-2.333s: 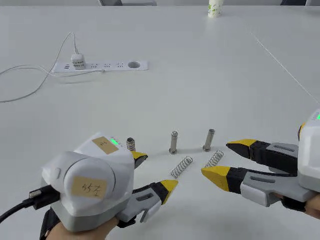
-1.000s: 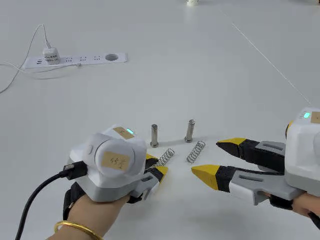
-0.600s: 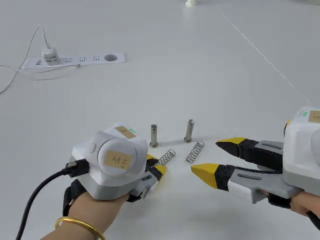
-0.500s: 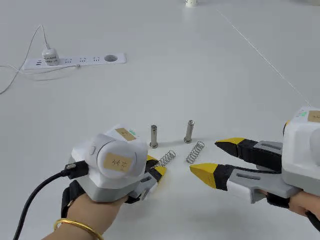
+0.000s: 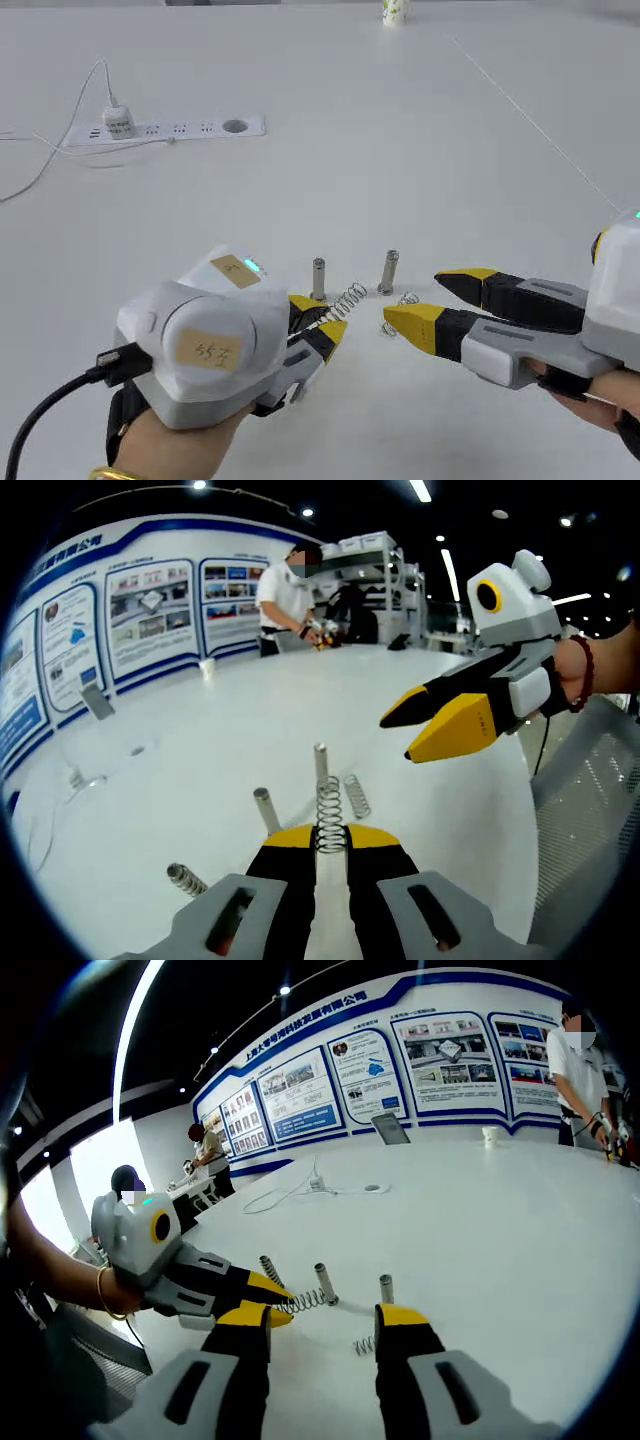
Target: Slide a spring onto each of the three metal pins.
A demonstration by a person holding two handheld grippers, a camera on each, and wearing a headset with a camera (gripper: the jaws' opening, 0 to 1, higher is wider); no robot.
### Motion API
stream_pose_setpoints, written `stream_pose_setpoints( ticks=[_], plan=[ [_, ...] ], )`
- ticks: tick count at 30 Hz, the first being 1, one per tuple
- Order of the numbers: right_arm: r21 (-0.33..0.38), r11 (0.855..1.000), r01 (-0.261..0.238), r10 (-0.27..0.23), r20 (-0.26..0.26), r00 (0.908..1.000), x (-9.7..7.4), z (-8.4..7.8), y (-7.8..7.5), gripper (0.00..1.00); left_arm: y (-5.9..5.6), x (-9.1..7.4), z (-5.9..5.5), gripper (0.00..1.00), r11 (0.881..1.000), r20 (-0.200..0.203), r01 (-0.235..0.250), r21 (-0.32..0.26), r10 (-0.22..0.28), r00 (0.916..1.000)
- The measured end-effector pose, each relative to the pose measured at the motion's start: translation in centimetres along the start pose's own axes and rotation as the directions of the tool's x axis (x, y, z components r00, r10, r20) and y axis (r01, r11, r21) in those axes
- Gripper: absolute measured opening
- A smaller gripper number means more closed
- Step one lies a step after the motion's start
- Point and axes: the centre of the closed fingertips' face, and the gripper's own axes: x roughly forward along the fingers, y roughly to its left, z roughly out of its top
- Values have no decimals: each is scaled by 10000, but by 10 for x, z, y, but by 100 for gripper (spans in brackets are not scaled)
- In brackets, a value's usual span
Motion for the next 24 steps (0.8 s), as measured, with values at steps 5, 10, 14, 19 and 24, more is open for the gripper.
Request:
stream_pose_setpoints(
  ticks=[5, 10, 14, 19, 24],
  plan=[
    [278, 9993, -265, 257, 280, 9993, 2, 10, 7, 41, -3, -11, 9, 10, 9998, 352, 4, 183, -10, 9994],
    [655, 9960, -607, 578, 450, 9973, 4, 16, 14, 38, -4, -20, 18, 10, 9998, 715, -17, 218, 2, 9974],
    [1078, 9894, -978, 914, 622, 9939, 5, 21, 20, 34, -6, -26, 26, 10, 9997, 1109, 30, 240, -57, 9938],
    [1661, 9769, -1348, 1218, 864, 9888, 7, 26, 27, 31, -9, -32, 34, 10, 9998, 1511, 154, 80, -164, 9884],
    [1941, 9690, -1529, 1367, 944, 9861, 9, 28, 31, 29, -12, -38, 43, 10, 9992, 2024, 298, -259, -240, 9790]
  ],
)
